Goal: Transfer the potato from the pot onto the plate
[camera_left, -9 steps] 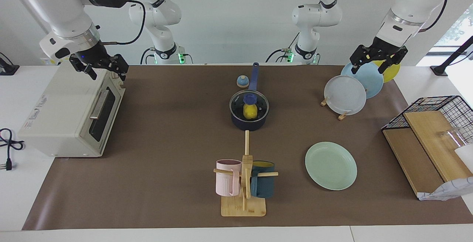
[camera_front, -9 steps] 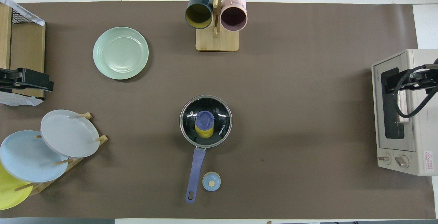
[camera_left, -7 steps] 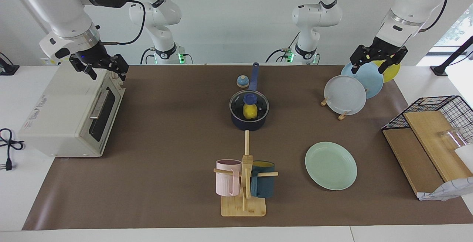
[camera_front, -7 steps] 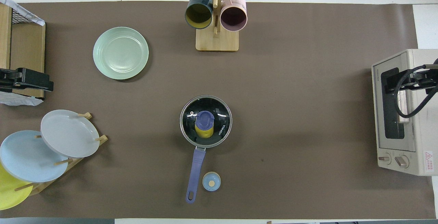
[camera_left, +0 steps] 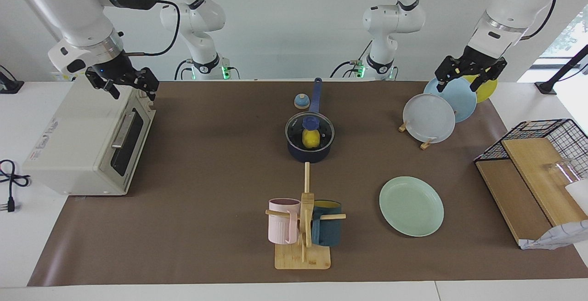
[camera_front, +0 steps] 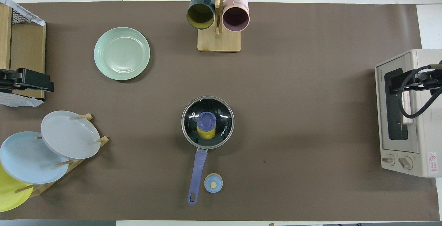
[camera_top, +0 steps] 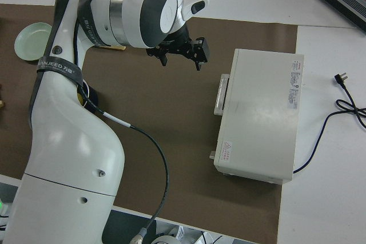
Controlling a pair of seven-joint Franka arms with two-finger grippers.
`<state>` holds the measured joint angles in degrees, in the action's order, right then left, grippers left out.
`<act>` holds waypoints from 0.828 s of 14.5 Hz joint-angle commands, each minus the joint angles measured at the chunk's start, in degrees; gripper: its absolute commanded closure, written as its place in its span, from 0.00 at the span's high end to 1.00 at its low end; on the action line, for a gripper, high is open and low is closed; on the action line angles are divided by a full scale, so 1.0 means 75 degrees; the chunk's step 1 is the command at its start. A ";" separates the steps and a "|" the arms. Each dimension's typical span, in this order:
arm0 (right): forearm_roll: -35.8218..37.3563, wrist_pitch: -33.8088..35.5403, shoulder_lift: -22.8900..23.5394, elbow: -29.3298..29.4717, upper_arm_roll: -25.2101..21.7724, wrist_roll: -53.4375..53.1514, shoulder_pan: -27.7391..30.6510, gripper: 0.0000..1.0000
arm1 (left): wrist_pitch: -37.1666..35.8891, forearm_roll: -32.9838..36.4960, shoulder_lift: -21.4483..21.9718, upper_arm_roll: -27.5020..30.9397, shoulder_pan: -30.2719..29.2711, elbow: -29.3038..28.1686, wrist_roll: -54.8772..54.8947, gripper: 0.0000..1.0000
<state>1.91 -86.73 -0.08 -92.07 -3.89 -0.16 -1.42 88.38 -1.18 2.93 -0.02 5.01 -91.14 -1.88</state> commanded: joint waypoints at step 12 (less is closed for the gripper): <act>-0.0641 -0.0293 0.1966 0.2198 0.0414 -0.3206 -0.3277 1.00 | 0.0158 0.0076 0.0206 0.0038 0.0118 -0.0258 -0.0078 1.00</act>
<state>-2.61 -87.02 11.89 -77.63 -0.60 -17.14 -21.31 88.40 -1.18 2.94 -0.11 5.02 -91.14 -1.88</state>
